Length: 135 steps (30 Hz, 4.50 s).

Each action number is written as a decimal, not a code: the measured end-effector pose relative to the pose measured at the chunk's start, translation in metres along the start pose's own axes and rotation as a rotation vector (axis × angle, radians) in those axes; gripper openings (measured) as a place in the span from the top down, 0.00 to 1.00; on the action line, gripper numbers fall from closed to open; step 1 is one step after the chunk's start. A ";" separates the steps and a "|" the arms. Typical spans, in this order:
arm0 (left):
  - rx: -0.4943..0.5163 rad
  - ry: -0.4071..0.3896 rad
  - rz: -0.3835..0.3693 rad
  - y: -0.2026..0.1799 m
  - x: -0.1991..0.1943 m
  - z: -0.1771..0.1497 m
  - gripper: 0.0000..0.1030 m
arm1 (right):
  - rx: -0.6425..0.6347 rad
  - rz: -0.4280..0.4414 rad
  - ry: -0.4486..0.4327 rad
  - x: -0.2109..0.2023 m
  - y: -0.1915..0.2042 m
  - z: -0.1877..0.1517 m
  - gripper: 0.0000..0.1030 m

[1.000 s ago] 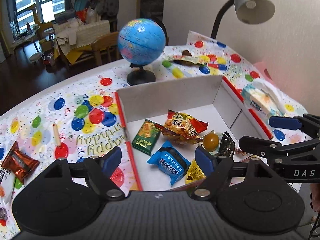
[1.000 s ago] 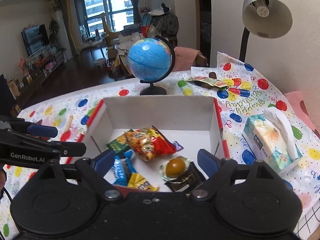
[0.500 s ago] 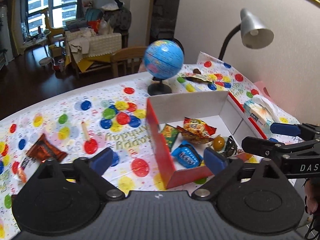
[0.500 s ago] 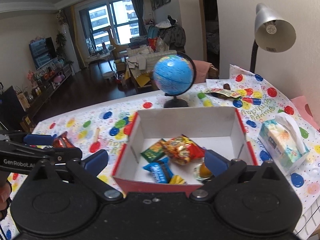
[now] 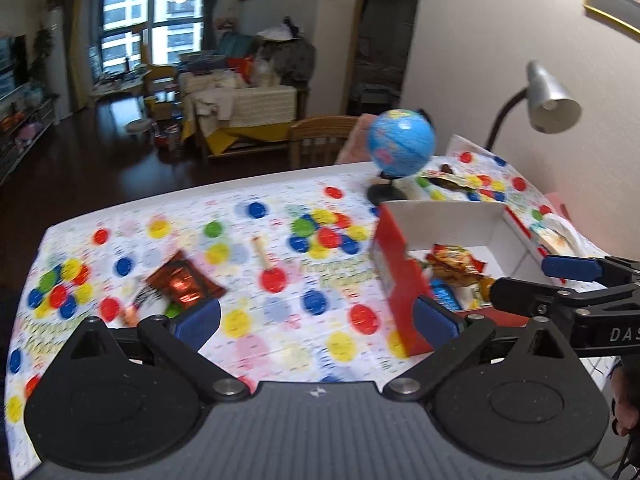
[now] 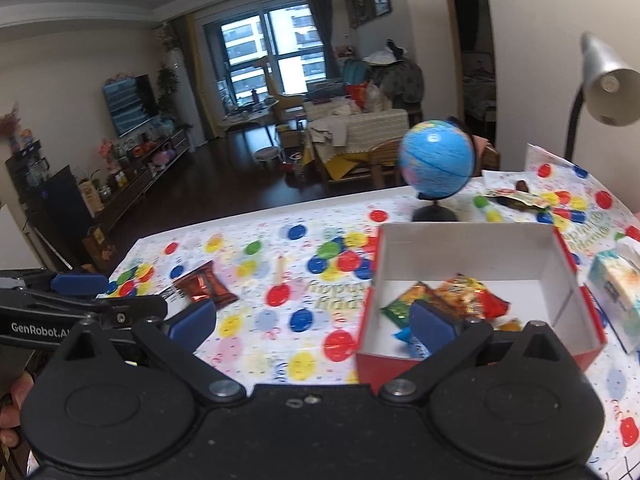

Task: Organize snacks
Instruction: 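Withdraw both tools from the box back over the remaining snacks, then grasp the brown chocolate with the left tool while the right tool grasps the copper-red packet, then carry the chocolate and copper-red packet into the red box and open both tools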

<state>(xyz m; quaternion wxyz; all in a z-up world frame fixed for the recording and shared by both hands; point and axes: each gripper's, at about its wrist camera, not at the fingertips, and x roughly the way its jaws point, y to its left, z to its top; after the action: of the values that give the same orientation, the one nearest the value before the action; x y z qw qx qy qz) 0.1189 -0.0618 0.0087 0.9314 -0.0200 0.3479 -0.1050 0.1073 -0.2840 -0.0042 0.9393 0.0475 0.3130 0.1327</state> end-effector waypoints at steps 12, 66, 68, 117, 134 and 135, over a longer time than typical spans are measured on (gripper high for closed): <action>-0.072 -0.011 0.136 0.078 -0.027 -0.022 0.00 | -0.069 0.038 0.030 0.028 0.070 -0.002 0.00; -0.386 0.325 0.365 0.226 0.147 -0.082 0.38 | -0.444 0.284 0.364 0.353 0.162 0.002 0.31; -0.385 0.332 0.368 0.227 0.149 -0.084 0.42 | -0.443 0.287 0.363 0.353 0.163 0.001 0.37; -0.164 0.137 0.148 0.117 0.011 -0.046 0.69 | -0.132 0.094 0.188 0.089 0.114 -0.007 0.57; -0.006 0.067 0.002 0.026 0.003 -0.002 0.69 | -0.046 -0.067 0.089 0.017 0.052 0.003 0.57; 0.000 0.067 -0.003 0.020 0.006 0.001 0.69 | -0.040 -0.076 0.086 0.016 0.045 0.004 0.57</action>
<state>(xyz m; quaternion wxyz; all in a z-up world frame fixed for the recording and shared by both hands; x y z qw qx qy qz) 0.1281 -0.0435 0.0032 0.9191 -0.0170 0.3789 -0.1071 0.1119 -0.2361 -0.0022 0.9301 0.0110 0.3518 0.1053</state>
